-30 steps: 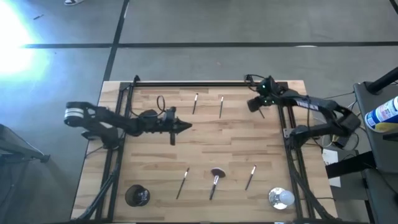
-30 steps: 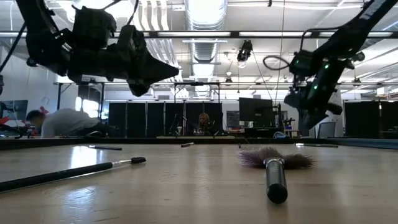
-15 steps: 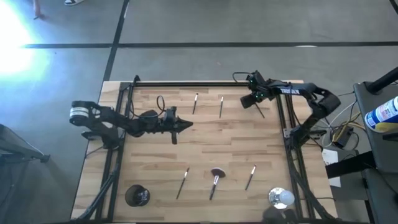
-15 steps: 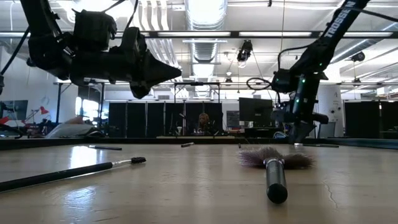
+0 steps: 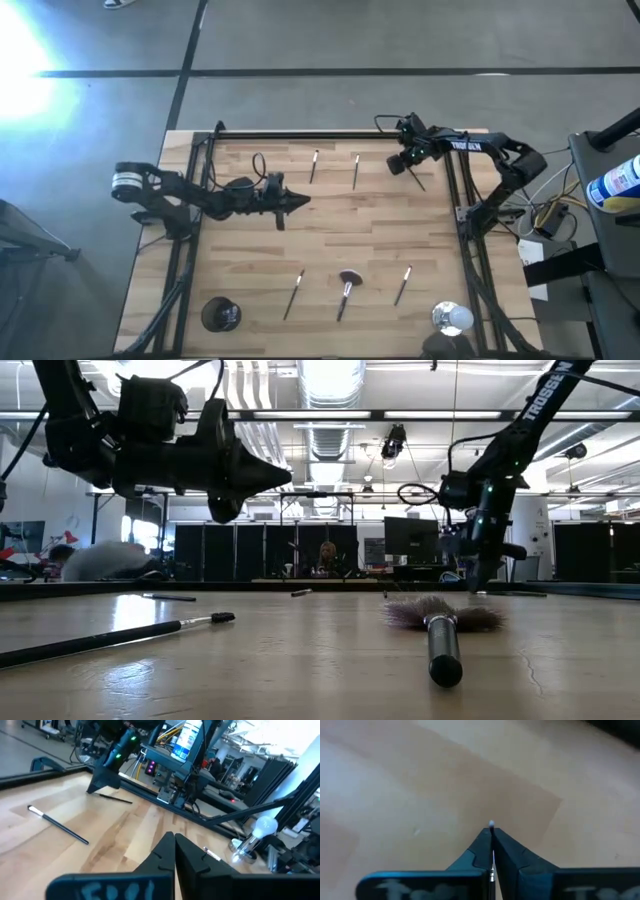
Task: Pick & Place Makeup Brushes
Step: Put the black eyeshadow brush into the makeup holder
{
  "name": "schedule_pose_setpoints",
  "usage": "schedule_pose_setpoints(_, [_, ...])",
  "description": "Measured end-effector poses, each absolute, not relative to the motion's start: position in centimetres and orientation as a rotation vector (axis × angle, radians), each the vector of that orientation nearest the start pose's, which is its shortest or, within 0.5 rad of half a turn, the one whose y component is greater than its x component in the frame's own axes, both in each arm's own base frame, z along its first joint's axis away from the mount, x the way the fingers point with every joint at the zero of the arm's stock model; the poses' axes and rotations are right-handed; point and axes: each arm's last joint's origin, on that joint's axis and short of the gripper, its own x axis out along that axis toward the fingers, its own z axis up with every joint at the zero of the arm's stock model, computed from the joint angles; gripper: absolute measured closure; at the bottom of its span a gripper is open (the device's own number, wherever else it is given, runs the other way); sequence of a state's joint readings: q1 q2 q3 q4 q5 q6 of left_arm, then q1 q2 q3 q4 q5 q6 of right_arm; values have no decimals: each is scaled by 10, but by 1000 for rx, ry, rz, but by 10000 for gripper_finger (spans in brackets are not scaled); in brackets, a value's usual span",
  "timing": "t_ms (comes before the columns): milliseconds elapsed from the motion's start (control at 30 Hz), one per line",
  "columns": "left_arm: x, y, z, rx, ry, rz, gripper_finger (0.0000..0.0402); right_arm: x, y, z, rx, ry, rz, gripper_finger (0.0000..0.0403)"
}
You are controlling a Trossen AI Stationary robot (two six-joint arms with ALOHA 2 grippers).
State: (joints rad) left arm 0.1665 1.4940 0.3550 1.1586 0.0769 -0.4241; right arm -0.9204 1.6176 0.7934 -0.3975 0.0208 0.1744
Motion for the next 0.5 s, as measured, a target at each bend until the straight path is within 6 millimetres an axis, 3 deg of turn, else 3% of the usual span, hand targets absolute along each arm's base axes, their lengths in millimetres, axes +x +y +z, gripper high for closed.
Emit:
schedule_pose_setpoints(200, [251, 38, 172, -469, -53, 127, 346, 166, -199, 165, 613, 935, -870, 394])
schedule_pose_setpoints(367, [265, 29, 182, -462, -111, 114, 297, 173, -164, 186, 556, 644, -705, 394])
schedule_pose_setpoints(500, [284, 27, 193, -430, -199, 77, 283, 183, -131, 200, 486, 419, -563, 394])
